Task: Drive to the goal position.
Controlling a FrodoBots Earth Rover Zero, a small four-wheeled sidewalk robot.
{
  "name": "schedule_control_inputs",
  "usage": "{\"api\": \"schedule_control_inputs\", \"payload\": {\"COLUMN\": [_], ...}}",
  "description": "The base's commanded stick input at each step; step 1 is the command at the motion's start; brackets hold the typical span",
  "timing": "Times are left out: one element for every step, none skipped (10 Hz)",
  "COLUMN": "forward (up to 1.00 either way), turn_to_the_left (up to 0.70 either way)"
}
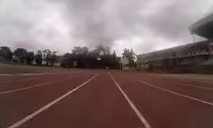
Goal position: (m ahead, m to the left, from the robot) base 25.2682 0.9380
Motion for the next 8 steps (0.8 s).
{"api": "schedule_control_inputs", "payload": {"forward": [0.7,0.7,0.7,0.7,0.7,0.7,0.7,0.7], "turn_to_the_left": [0.0,0.0,0.0,0.0,0.0,0.0,0.0,0.0]}}
